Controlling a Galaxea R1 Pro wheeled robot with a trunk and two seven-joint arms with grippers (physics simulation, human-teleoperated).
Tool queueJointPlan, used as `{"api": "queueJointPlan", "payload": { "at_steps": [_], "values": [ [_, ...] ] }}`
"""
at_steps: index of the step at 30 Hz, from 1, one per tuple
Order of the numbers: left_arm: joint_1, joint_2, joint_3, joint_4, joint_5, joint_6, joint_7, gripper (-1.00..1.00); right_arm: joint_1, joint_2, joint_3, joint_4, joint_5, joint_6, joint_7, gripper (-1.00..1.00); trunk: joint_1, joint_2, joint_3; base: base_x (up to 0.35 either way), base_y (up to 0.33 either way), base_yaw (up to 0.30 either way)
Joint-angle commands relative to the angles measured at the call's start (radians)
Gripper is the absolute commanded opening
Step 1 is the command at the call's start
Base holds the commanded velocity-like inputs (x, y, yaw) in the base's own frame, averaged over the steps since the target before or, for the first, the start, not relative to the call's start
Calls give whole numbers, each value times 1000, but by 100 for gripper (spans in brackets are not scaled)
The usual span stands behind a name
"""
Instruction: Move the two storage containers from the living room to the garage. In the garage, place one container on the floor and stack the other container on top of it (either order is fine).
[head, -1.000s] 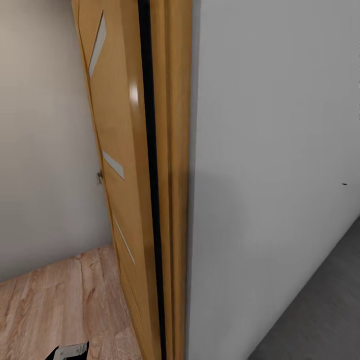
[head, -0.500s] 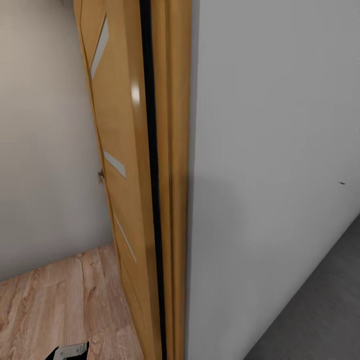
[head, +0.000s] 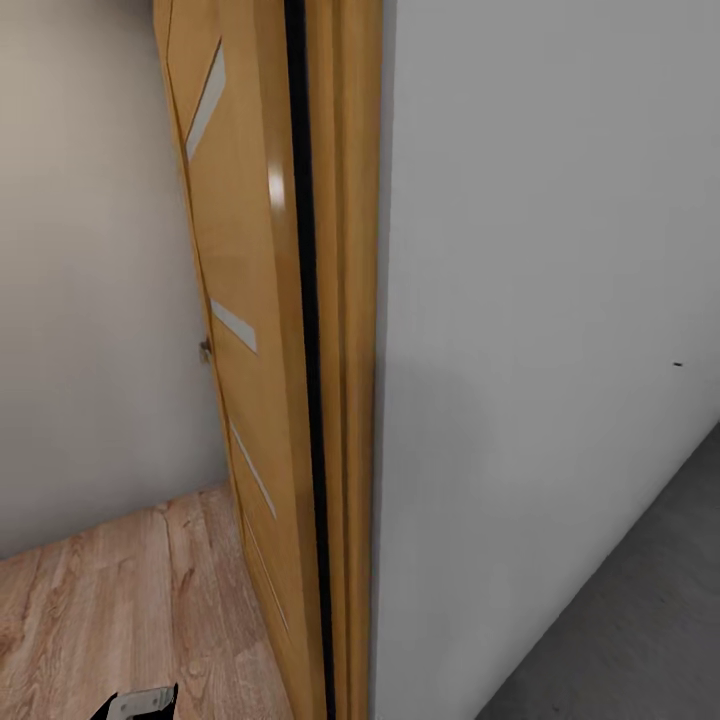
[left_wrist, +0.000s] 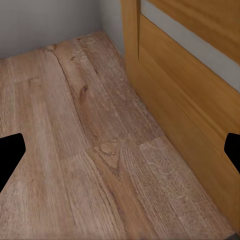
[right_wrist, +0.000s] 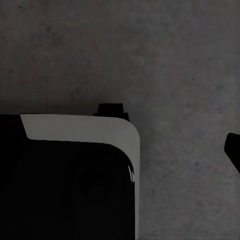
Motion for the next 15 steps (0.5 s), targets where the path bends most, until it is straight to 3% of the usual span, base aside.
{"api": "queueJointPlan", "payload": {
  "at_steps": [1,15],
  "values": [
    [-1,0,3,1,2,-3,-3,100,0,0,-1,0,0,0,3,100,0,-1,-1,-6,0,0],
    [-1,0,3,1,2,-2,-3,100,0,0,-1,0,0,0,3,100,0,-1,-1,-1,0,0]
  ]
}}
